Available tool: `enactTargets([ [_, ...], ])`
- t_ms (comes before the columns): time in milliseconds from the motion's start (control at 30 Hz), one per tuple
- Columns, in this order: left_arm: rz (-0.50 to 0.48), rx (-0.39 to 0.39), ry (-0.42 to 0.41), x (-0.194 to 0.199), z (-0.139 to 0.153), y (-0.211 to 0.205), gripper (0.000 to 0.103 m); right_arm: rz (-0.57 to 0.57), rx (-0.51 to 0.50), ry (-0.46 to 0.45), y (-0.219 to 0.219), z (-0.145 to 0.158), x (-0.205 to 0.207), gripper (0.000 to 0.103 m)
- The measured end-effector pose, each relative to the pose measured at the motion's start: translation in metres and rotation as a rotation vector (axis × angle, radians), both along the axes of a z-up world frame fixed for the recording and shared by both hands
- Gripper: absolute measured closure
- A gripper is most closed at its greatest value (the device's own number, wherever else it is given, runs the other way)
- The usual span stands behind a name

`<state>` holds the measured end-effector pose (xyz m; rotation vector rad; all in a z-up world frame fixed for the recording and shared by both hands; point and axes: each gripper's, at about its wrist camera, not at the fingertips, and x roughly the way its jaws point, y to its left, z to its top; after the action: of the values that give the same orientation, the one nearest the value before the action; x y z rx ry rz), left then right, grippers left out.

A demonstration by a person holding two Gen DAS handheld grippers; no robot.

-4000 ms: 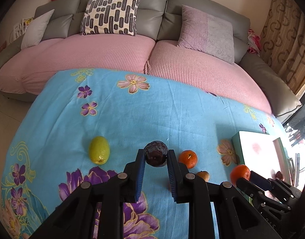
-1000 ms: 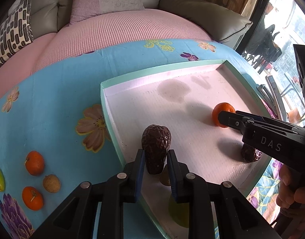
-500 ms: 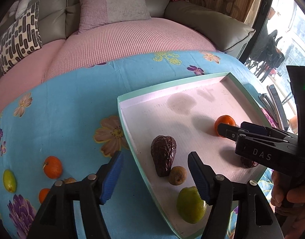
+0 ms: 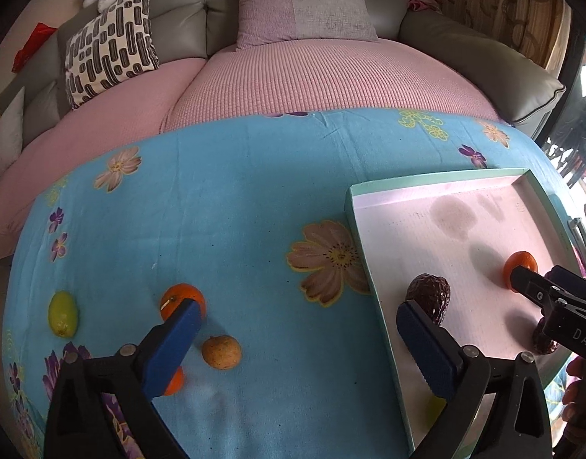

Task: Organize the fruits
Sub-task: 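Lower and open the right gripper to drop the orange while the left gripper releases the date, then move both tools back over the remaining fruits on the bedspread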

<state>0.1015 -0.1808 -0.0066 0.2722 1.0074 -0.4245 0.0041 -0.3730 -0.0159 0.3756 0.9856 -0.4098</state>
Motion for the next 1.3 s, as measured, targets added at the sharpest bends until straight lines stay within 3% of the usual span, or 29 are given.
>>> enactTargets([
  [267,0.039,0.017,-0.001,0.005,-0.003,0.005,0.0,-0.002,-0.025,-0.013,0.001,0.002,-0.001,0.011],
  [633,0.003,0.061,0.008,-0.009,-0.014,0.021,0.0,0.002,-0.047,-0.009,0.004,0.005,0.0,0.011],
  [767,0.02,0.081,0.029,-0.007,-0.02,0.033,0.0,0.016,-0.029,-0.043,0.009,0.011,0.0,0.011],
  [933,0.045,0.056,-0.001,-0.001,-0.006,0.051,0.0,0.073,-0.009,-0.084,0.025,0.017,0.007,0.011],
  [1300,0.233,0.078,-0.072,0.025,0.02,0.135,0.0,0.216,0.031,-0.147,0.08,0.023,0.028,0.011],
])
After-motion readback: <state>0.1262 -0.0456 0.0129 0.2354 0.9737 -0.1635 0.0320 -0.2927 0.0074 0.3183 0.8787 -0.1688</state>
